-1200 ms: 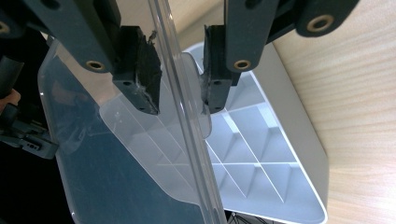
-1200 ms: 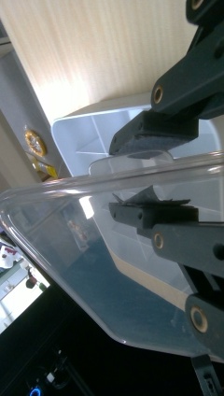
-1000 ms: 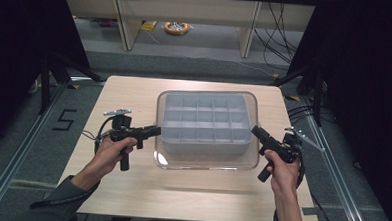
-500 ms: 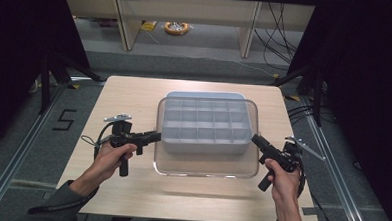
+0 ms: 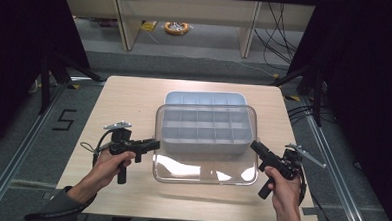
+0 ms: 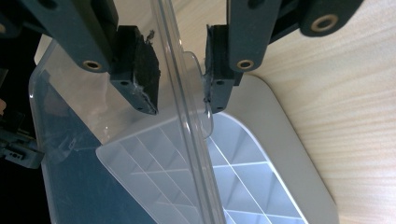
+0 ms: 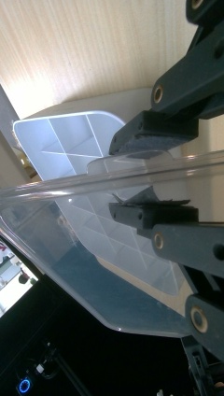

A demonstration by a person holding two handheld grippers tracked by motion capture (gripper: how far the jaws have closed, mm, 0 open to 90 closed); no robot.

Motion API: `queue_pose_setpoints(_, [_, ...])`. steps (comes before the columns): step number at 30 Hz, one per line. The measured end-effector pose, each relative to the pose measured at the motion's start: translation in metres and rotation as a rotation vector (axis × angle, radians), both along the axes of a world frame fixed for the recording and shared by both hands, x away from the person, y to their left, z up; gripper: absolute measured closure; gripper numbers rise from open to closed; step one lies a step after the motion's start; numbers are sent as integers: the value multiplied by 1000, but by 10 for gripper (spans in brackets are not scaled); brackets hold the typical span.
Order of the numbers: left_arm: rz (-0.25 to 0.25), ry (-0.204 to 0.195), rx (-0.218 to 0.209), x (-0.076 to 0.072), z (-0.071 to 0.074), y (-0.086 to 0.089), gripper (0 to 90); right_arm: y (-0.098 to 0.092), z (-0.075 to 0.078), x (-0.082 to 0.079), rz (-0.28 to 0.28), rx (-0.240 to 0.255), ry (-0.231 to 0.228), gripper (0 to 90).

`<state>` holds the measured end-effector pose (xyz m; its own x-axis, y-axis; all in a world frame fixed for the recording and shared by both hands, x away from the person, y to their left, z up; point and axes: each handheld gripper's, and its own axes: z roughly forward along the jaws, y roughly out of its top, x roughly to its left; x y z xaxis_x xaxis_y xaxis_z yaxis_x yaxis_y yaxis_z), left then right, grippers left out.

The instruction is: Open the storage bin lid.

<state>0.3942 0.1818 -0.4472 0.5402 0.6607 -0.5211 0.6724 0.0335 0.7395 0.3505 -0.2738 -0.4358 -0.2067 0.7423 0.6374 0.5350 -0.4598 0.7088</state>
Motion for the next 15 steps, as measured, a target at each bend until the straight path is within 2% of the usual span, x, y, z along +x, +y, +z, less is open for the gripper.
queue_pose_setpoints(1, [-2, -1, 2, -2, -1, 0, 644, -3, -2, -1, 9, -37, -18, 671])
queue_pose_setpoints(2, [-7, -4, 7, -4, -2, -1, 642, -1, -2, -3, 9, -14, -18, 670])
queue_pose_setpoints(3, [-3, -1, 13, -6, -3, -1, 640, -1, -3, -5, 8, -16, -14, 667])
queue_pose_setpoints(4, [-9, 1, 11, -7, -4, -1, 641, -3, -4, -6, 16, -41, -17, 667])
queue_pose_setpoints(5, [-18, 6, 4, -9, -6, -1, 645, -2, -4, -8, 11, -28, 3, 668])
queue_pose_setpoints(6, [-21, 7, 11, -11, -7, 0, 647, -4, -6, -9, 20, -45, -24, 668])
queue_pose_setpoints(7, [-22, 9, 12, -13, -8, -1, 646, -4, -6, -10, 20, -53, -8, 668])
queue_pose_setpoints(8, [-32, 7, 11, -16, -9, -1, 645, -4, -7, -13, 18, -43, -7, 668])
queue_pose_setpoints(11, [-37, 13, 4, -22, -10, -1, 645, -5, -9, -18, 18, -52, 3, 667])
queue_pose_setpoints(12, [-42, 13, 11, -24, -11, -1, 645, -4, -9, -19, 22, -12, 13, 667])
queue_pose_setpoints(13, [-42, 13, 11, -24, -11, -1, 645, -5, -11, -20, 19, -51, -7, 667])
queue_pose_setpoints(15, [-52, 12, 2, -29, -12, 0, 645, -6, -14, -24, 22, -48, 0, 667])
